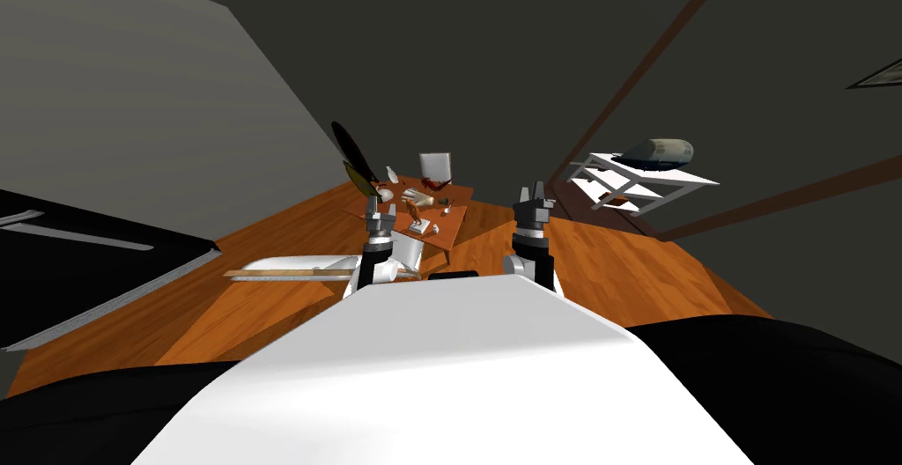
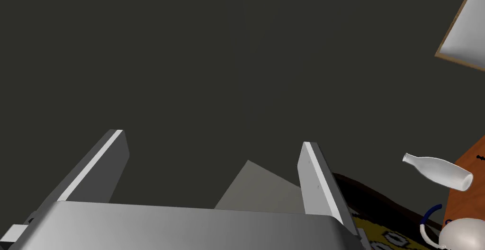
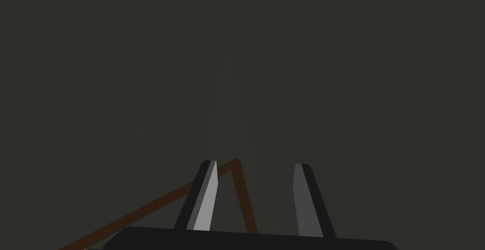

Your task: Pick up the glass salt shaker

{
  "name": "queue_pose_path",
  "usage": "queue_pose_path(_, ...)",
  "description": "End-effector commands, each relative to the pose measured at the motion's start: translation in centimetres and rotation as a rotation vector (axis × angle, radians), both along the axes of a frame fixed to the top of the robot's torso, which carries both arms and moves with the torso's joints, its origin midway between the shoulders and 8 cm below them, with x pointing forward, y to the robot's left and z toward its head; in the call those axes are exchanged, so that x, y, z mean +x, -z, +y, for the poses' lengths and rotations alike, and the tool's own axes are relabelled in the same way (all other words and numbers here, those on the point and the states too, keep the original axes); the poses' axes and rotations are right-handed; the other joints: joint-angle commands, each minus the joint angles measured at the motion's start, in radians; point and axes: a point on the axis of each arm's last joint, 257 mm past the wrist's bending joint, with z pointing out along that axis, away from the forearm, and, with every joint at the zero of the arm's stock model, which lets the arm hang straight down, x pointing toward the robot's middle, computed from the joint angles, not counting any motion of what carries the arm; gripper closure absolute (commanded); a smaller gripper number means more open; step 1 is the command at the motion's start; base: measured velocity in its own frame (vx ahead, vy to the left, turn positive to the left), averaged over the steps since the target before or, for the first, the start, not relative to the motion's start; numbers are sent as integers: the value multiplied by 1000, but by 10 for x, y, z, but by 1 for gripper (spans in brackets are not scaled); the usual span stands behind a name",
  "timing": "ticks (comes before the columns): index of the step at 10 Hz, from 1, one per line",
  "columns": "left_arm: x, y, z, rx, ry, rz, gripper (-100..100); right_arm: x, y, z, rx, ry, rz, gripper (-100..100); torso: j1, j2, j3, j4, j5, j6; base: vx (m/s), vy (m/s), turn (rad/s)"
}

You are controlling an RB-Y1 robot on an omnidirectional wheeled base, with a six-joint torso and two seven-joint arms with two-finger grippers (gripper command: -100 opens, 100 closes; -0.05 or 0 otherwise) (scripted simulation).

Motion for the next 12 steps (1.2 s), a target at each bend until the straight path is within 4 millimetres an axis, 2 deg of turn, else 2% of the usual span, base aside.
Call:
queue_pose_path(1, 8, 3, 3, -39, 32, -9, -100, 0, 0, 0, 0, 0, 0, 0, 0, 0, 0, 0, 0, 0, -60, -152, 28)
queue_pose_path(6, 30, 15, 21, -183, 97, -25, -100, 0, 0, 0, 0, 0, 0, 0, 2, -2, -1, -1, 0, 0, -44, -123, 19)
queue_pose_path(7, 32, 23, 22, -185, 91, -6, -100, 0, 0, 0, 0, 0, 0, 0, 1, -2, -1, 0, 0, 0, -40, -117, 9)
queue_pose_path(12, 50, 43, 42, -327, 127, -3, -100, 0, 0, 0, 0, 0, 0, 0, 5, -4, -2, -1, 1, 0, -14, -88, 6)
